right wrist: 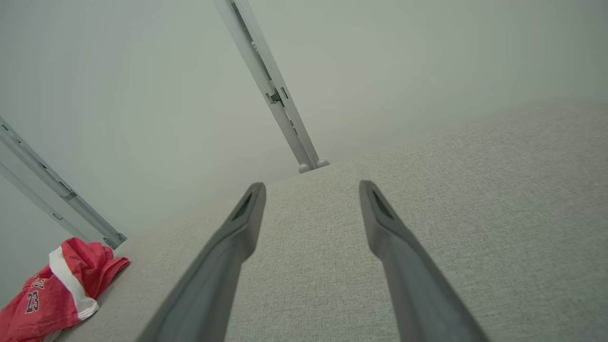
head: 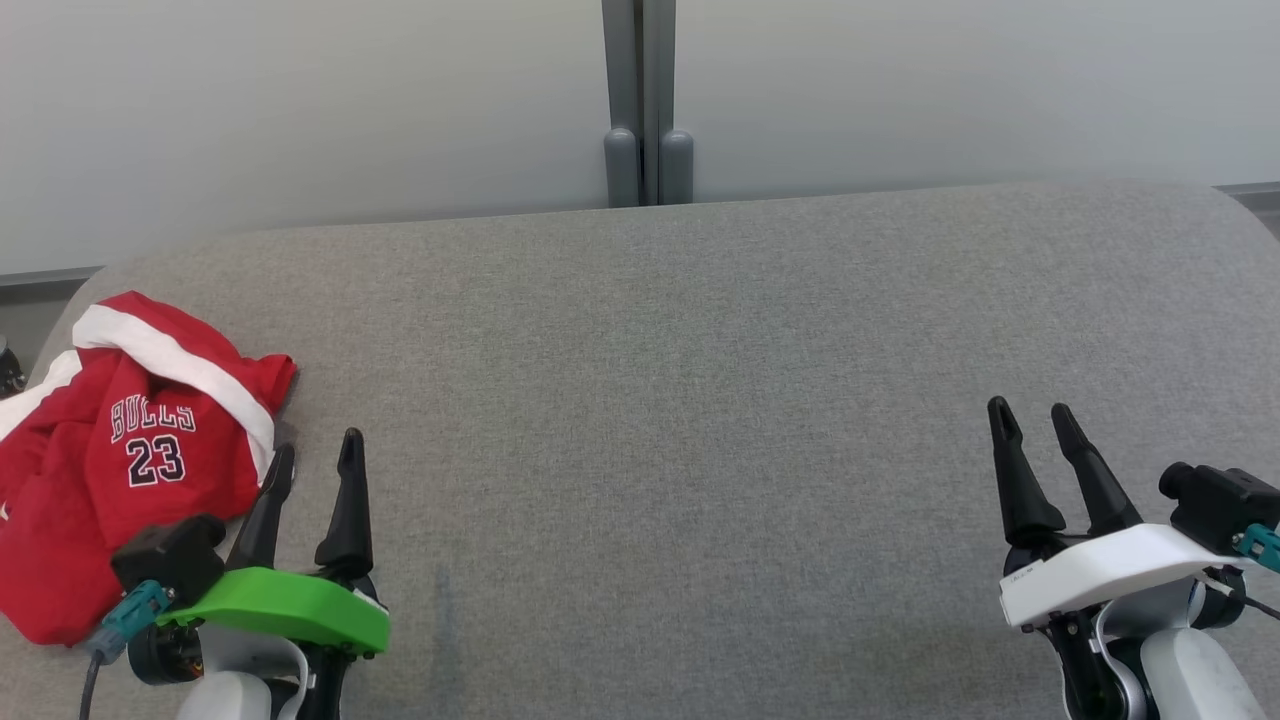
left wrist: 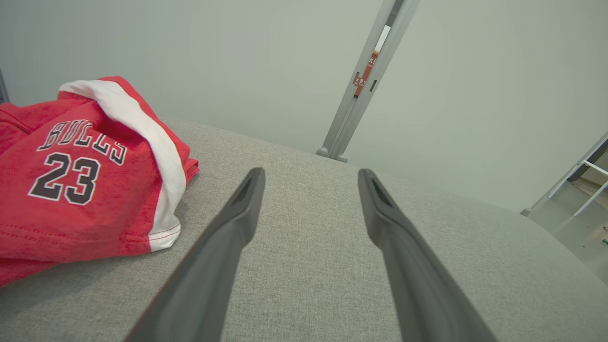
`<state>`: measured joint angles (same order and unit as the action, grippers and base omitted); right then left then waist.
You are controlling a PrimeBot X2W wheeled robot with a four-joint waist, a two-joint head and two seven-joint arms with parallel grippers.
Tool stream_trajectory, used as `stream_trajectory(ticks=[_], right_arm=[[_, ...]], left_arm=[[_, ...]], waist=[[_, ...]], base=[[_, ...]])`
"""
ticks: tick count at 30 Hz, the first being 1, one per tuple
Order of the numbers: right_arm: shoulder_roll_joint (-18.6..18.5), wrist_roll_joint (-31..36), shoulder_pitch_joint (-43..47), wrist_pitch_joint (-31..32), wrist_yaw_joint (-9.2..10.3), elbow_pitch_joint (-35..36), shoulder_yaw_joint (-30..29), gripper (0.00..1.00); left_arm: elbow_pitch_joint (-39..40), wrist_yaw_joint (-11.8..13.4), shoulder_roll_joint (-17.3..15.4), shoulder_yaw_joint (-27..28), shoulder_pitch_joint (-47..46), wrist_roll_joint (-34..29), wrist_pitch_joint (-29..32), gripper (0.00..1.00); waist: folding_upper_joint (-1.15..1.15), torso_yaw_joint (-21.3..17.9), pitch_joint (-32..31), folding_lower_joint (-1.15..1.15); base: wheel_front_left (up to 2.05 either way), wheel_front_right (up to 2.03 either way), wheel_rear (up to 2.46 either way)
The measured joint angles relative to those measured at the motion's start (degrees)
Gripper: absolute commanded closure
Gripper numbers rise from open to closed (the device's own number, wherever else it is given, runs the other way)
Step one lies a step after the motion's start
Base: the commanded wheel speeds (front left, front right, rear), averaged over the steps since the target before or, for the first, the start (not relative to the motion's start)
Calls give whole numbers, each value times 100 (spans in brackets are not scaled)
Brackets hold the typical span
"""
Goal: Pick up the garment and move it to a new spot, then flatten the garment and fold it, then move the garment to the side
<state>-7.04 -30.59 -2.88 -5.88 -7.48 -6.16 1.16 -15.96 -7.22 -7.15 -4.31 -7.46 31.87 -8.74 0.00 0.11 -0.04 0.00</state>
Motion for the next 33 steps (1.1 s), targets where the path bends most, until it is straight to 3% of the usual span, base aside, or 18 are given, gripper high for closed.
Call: stream_trajectory(ticks=[33], right_arm=[[90,1471,130,-328,0,12,-30,0]], left_arm=[[-380,-7,59,29,-11,-1537,-426,0]], waist=[[0,26,6,0]], base=[[0,0,0]])
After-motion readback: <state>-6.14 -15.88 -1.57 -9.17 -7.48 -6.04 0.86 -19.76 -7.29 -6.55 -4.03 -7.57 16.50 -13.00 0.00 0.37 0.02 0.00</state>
